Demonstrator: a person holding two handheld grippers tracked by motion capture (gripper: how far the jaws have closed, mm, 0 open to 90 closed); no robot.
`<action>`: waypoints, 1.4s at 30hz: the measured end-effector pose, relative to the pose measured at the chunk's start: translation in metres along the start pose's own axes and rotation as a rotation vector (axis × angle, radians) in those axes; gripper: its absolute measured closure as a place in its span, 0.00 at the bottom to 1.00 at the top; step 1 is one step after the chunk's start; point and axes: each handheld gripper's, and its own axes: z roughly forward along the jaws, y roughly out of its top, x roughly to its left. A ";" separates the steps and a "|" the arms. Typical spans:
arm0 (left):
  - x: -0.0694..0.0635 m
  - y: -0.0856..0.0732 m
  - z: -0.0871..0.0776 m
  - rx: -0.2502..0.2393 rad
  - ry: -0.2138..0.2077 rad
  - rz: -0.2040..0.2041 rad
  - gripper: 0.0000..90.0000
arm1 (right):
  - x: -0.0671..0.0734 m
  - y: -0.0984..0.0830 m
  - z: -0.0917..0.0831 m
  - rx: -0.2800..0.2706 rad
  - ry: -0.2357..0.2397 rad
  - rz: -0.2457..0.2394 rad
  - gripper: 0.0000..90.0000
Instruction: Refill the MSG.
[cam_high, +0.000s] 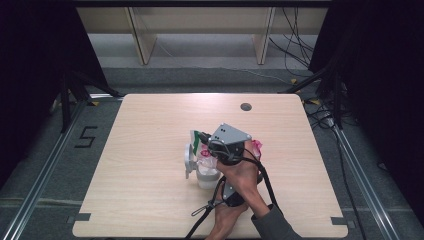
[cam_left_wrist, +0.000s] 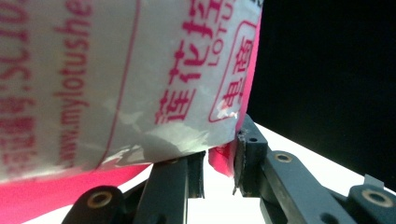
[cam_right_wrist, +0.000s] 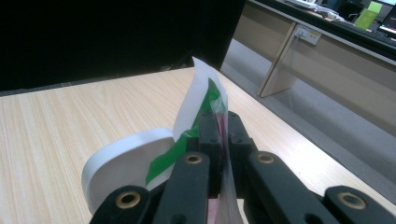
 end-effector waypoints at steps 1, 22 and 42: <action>0.000 0.000 0.000 0.000 0.001 0.000 0.85 | 0.000 0.000 0.000 -0.001 -0.003 -0.002 0.99; 0.001 0.004 0.003 -0.004 0.001 -0.010 0.85 | 0.000 0.002 -0.002 -0.003 0.002 -0.010 0.99; 0.001 0.002 0.003 0.001 -0.005 -0.002 0.85 | 0.001 0.000 0.001 0.005 0.002 -0.017 0.99</action>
